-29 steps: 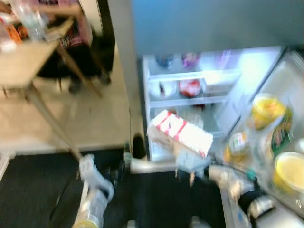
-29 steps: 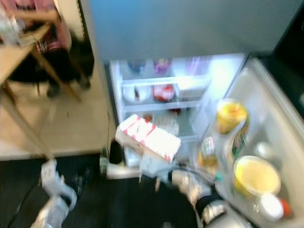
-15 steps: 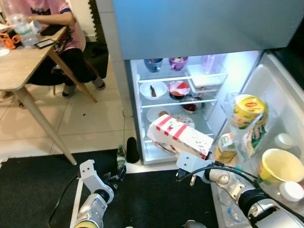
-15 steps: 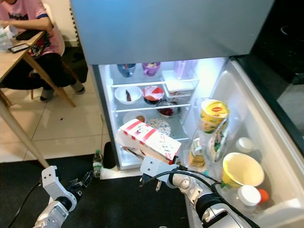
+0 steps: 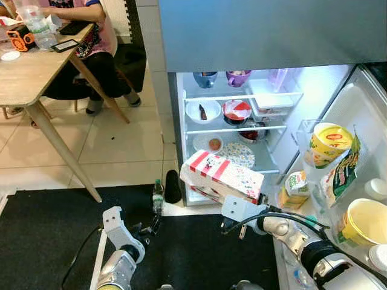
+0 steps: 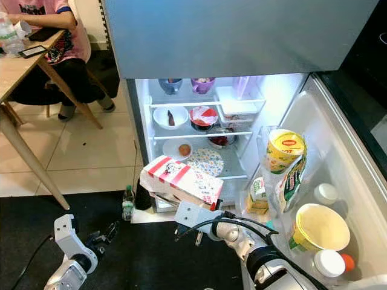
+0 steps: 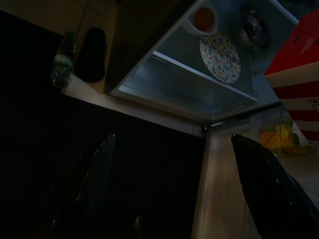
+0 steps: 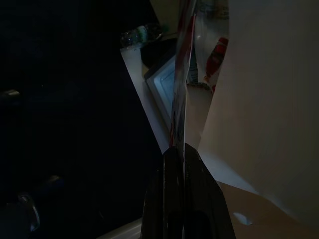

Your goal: Restocking fridge

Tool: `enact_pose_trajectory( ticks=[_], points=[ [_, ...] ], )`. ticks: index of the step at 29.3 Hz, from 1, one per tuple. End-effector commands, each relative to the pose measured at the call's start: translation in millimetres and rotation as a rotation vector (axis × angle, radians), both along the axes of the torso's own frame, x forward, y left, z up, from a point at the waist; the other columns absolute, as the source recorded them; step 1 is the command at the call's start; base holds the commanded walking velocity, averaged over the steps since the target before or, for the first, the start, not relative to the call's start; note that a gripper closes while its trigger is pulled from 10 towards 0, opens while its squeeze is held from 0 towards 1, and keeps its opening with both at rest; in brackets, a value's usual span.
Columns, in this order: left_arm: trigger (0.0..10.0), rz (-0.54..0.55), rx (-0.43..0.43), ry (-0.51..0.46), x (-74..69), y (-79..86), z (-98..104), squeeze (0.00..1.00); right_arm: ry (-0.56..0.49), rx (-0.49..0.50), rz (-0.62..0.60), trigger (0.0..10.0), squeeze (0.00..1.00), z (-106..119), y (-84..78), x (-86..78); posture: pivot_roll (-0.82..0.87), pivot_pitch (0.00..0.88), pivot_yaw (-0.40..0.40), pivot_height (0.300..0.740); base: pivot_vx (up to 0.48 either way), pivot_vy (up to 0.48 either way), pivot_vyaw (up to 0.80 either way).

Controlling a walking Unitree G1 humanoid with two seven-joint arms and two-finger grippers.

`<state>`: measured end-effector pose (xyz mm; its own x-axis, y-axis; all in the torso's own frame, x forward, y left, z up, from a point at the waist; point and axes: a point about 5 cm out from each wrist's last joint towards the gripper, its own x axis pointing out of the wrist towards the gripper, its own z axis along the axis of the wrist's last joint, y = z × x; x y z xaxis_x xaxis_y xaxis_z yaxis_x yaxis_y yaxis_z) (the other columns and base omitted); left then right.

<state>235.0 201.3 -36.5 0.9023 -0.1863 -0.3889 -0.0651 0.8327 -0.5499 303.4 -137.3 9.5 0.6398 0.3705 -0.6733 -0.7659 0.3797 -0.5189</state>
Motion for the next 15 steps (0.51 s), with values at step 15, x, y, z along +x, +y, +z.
enact_pose_trajectory(
  ticks=[15],
  points=[
    [10.0,-0.025,0.014,0.031,-10.0,1.1,-6.7,0.00,0.017,0.007,0.004,10.0,0.00,-4.4,0.4,-4.4,-0.03,0.079,0.007,0.740,0.282,0.000,0.00]
  ],
)
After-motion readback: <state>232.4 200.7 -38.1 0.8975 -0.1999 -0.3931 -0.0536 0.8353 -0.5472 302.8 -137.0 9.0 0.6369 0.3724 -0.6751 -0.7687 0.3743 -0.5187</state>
